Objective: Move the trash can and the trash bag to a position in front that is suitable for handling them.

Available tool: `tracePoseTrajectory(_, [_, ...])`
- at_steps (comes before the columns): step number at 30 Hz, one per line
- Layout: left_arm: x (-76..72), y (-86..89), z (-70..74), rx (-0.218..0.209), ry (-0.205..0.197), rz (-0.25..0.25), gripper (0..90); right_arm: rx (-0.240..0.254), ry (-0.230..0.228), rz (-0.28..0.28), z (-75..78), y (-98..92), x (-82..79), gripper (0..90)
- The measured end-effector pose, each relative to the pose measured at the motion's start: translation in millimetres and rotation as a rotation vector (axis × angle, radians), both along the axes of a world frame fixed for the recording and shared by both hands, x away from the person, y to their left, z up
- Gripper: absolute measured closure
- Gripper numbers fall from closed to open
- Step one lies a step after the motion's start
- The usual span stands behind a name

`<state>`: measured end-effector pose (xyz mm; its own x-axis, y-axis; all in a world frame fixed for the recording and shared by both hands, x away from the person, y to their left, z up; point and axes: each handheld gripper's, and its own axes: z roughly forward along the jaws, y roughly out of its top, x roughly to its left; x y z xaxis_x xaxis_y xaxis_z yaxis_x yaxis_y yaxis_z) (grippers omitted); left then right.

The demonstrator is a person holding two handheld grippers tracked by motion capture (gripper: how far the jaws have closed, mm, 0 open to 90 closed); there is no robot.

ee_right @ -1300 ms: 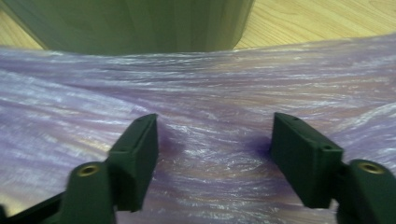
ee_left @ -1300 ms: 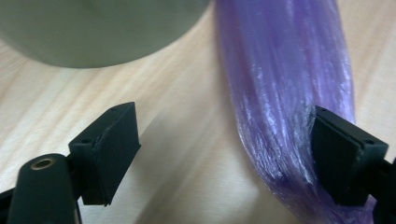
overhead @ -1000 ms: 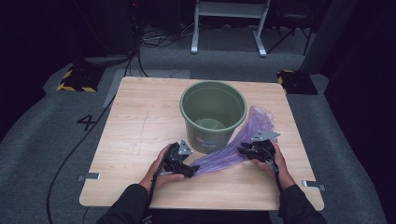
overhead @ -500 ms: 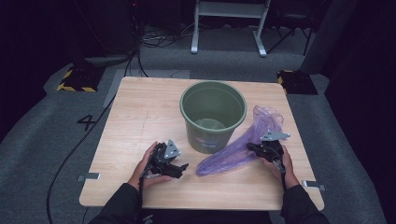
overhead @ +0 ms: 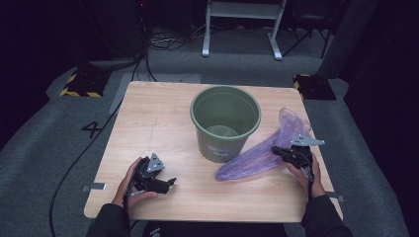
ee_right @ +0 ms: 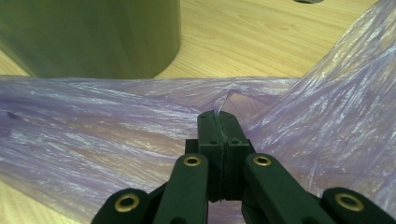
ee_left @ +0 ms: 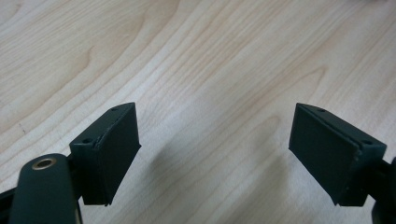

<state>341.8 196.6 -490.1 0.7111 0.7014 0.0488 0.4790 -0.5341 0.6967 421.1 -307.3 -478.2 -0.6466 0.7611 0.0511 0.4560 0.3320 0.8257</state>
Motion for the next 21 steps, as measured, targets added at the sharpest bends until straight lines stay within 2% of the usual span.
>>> tracePoseTrajectory(2, [-1.3, 1.5, -1.3, -0.006, 0.008, -0.005, 15.5, 0.004, -0.004, 0.001, 1.9, -1.3, -0.5, 90.0])
tracePoseTrajectory(4, [-1.4, 1.4, -4.0, 0.025, 0.017, -0.009, 15.6, 0.013, -0.014, 0.006, 4.6, -2.6, -0.8, 90.0])
tracePoseTrajectory(5, [-1.3, 1.1, -6.3, 0.023, 0.021, -0.005, 15.6, 0.019, -0.019, 0.012, 6.0, -3.2, -0.9, 90.0])
tracePoseTrajectory(9, [0.7, 5.3, -9.8, -0.018, 0.046, 0.006, 15.3, 0.019, -0.037, 0.033, 8.4, -2.5, -1.6, 90.0])
tracePoseTrajectory(12, [1.2, 7.5, -14.1, -0.05, 0.03, 0.014, 12.1, 0.022, -0.049, 0.046, 10.3, -1.8, -2.8, 90.0])
tracePoseTrajectory(21, [2.6, 7.6, -14.1, -0.046, 0.031, 0.013, 10.5, 0.093, -0.129, 0.064, 35.3, -9.7, -14.5, 90.0])
